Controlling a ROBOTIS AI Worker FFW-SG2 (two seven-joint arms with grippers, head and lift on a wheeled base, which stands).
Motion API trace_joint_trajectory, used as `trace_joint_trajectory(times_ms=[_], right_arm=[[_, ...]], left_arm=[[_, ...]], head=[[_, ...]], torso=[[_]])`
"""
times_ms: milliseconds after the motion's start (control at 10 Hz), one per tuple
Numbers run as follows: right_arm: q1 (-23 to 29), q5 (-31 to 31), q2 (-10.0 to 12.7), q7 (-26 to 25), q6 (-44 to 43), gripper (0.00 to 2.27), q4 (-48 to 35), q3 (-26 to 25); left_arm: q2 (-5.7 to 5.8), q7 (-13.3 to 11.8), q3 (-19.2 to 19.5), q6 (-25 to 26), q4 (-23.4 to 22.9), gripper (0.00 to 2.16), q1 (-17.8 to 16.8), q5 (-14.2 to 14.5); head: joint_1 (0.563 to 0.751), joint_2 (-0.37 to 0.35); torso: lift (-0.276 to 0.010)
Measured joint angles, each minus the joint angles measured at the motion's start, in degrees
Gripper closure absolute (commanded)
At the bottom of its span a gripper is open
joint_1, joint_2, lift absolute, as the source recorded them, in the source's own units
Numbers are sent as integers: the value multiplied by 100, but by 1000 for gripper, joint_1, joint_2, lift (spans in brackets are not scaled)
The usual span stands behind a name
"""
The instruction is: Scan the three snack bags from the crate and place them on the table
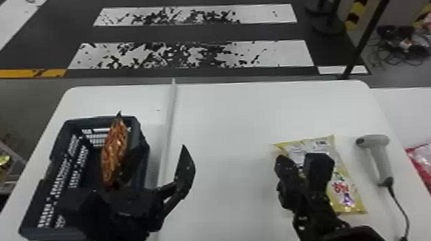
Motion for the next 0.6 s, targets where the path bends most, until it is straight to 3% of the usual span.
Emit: trace_joint_trajectory(times_ms=[300,600], right_arm=[[253,-248,-8,195,-33,2246,-459,-105],[810,-478,-127,407,198,2246,-1759,-242]], left_arm=[[-15,-6,-56,-1,59,33,-51,0],[-24,-6,-116,-9,138,33,-138,0]], head=[[695,-17],[695,-27]], torso=[[-62],[-62]])
